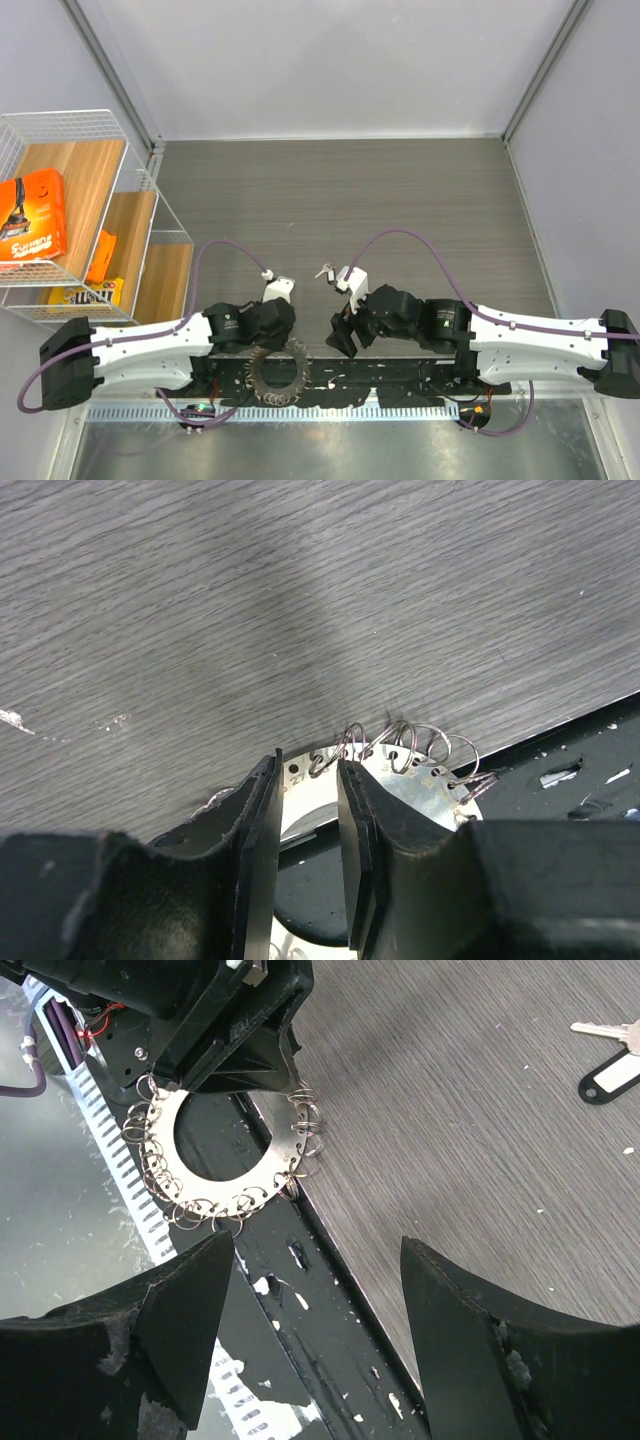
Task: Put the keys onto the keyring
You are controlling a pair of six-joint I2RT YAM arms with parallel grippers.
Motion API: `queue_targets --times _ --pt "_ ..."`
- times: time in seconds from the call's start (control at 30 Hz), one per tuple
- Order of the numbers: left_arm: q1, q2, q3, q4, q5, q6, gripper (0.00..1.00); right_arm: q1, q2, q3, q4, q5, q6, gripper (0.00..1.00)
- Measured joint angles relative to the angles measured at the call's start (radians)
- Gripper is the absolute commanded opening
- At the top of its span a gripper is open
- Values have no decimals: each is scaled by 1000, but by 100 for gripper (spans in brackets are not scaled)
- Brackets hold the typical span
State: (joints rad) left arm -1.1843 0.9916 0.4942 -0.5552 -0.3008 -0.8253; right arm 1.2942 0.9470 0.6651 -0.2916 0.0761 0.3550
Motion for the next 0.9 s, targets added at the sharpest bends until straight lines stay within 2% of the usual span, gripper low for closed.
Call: queue_targets --times 0.27,0.47,0.57,0.73,0.9 --pt "0 35 0 11 6 5 24 0 0 0 8 -9 0 74" --pt "0 55 0 40 17 23 24 0 0 0 8 -12 0 74" --pt "0 69 0 49 23 26 27 0 0 0 8 -16 0 74" --pt "0 86 0 51 24 30 40 0 2 0 8 -19 1 74" --pt "0 101 0 61 26 32 40 0 3 0 10 -26 3 74"
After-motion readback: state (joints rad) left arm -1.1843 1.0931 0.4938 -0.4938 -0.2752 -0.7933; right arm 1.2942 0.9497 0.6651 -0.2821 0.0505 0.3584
